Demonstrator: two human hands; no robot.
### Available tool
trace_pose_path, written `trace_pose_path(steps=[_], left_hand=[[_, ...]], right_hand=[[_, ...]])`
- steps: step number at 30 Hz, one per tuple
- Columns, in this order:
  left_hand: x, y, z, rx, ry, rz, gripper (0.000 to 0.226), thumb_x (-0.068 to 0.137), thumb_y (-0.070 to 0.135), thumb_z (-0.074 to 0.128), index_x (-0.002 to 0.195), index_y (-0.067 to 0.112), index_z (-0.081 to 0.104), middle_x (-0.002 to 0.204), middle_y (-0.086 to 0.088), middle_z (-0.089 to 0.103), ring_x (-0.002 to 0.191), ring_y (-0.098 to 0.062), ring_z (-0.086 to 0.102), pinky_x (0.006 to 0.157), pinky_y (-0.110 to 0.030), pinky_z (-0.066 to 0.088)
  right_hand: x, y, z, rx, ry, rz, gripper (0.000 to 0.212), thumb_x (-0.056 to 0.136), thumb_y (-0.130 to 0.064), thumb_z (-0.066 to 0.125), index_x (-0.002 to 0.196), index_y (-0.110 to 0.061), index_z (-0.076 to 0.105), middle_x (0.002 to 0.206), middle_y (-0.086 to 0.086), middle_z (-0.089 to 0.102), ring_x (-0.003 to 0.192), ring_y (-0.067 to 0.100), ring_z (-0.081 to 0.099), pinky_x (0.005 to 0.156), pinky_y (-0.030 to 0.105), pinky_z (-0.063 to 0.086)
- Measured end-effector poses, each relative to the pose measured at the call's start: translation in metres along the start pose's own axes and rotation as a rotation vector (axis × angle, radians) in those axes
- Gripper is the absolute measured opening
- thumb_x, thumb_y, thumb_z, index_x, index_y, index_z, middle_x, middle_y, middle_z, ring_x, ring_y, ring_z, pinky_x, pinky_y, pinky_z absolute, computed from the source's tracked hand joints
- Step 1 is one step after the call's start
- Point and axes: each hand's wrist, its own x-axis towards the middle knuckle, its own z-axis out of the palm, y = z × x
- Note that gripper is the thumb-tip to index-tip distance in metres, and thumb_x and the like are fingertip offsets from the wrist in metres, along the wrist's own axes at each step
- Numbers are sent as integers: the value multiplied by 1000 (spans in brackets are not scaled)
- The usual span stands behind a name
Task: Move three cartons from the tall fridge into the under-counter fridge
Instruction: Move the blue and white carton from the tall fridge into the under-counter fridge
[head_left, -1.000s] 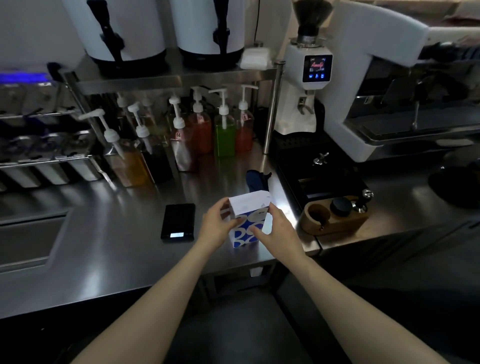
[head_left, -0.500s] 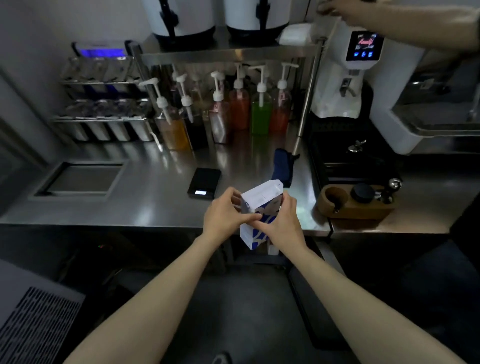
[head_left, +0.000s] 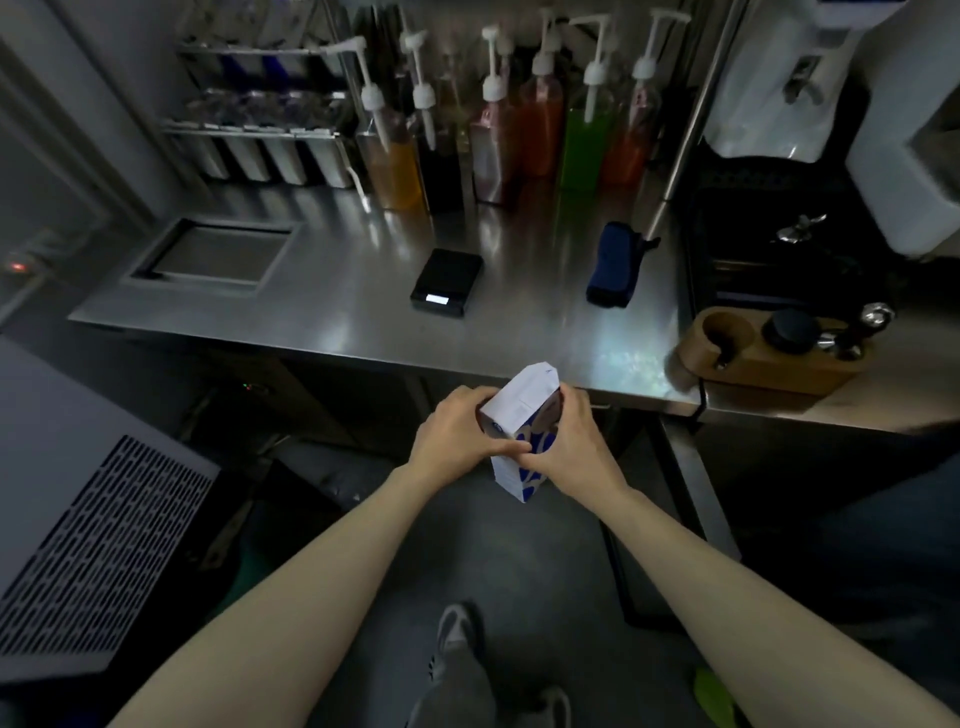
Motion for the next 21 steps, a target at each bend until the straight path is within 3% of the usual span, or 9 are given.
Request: trace_pose_path(steps=[5, 11, 16, 21], left_hand=[[5, -28, 27, -178, -164, -24, 78, 62, 63, 87, 129, 55, 47, 106, 53, 55, 103, 30, 50, 71, -5, 45], [19, -71, 79, -242, -203, -104, 80, 63, 54, 88, 134, 32, 60, 105, 24, 63, 96, 19, 56, 78, -9, 46], [38, -102, 121, -265, -220, -166, 75, 69, 34, 94, 136, 24, 62, 114, 15, 67, 100, 4, 61, 77, -5, 44], [64, -143, 183, -206, -188, -213, 66, 67, 30, 95, 124, 12, 66, 118, -3, 72, 110, -14, 65, 83, -18, 49]], right_hand=[[7, 32, 26, 0, -79, -10, 106, 69, -30, 91, 151, -24, 24, 147, 0, 34, 132, 20, 48, 105, 43, 51], [25, 83, 67, -3, -129, 13, 102, 70, -29, 91, 148, -21, 26, 142, 2, 36, 125, 21, 54, 98, 42, 55], [44, 129, 99, 13, -139, 59, 106, 68, -25, 90, 151, -27, 24, 147, 1, 37, 127, 19, 53, 98, 37, 54], [70, 185, 138, 3, -119, 95, 107, 70, -24, 89, 154, -26, 23, 149, 3, 44, 131, 20, 52, 100, 34, 48]])
